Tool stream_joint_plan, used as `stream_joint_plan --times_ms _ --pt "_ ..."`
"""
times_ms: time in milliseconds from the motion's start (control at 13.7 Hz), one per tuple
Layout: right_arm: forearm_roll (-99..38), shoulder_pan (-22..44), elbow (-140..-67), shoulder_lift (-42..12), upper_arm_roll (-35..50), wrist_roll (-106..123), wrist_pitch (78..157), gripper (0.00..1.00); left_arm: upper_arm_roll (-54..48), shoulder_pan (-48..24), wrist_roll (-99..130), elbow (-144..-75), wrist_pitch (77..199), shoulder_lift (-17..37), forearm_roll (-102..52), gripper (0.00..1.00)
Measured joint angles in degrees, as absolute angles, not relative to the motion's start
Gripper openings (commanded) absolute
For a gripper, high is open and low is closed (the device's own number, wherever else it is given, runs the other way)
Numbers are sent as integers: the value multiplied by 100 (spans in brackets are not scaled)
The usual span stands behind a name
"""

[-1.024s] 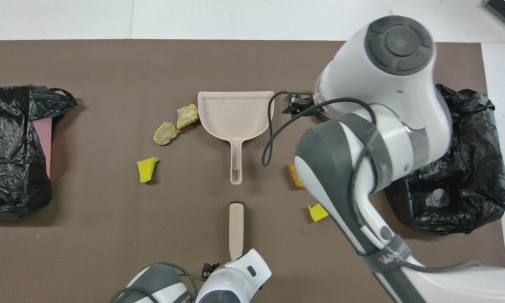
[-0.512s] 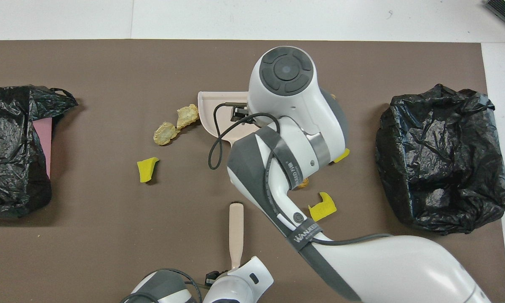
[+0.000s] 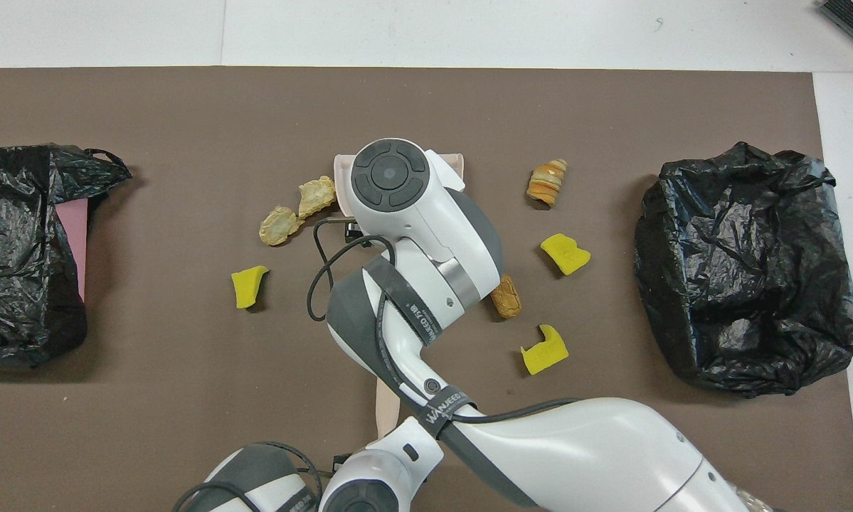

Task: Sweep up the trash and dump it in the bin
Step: 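Grasp the beige brush with the left gripper and lift it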

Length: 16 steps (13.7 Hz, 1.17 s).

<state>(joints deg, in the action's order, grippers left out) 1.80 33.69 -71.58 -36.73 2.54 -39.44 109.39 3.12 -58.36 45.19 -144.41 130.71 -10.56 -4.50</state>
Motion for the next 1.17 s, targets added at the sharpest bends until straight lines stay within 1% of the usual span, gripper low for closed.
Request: stream_joint_plan --times_ms 146,219,512,658,804,1024,1170 --pt "180 3433 -7248 -3737 255 -3944 11130 86 339 -5481 4404 -14439 12792 -1207 -444 0" --pt "180 3470 -7327 -3748 255 -3944 11167 82 347 -5272 4263 -14438 12636 -1302 -441 0" --pt "176 3533 -7587 -3750 257 -3945 11193 77 378 -4178 3408 -14421 12136 -1701 -437 0" --pt "176 3541 -7655 -3749 257 -3945 11193 69 389 -3683 3051 -14365 11895 -1889 -422 0" --pt "176 3541 -7668 -3749 256 -3945 11193 53 393 -3342 2958 -14283 11784 -1977 -325 0" --pt "177 3541 -7670 -3745 252 -3946 11193 35 391 -2816 2810 -14220 11798 -1950 -158 0" --pt "180 3541 -7670 -3733 250 -3946 11193 21 392 -2364 2408 -14155 11864 -1875 -126 0"
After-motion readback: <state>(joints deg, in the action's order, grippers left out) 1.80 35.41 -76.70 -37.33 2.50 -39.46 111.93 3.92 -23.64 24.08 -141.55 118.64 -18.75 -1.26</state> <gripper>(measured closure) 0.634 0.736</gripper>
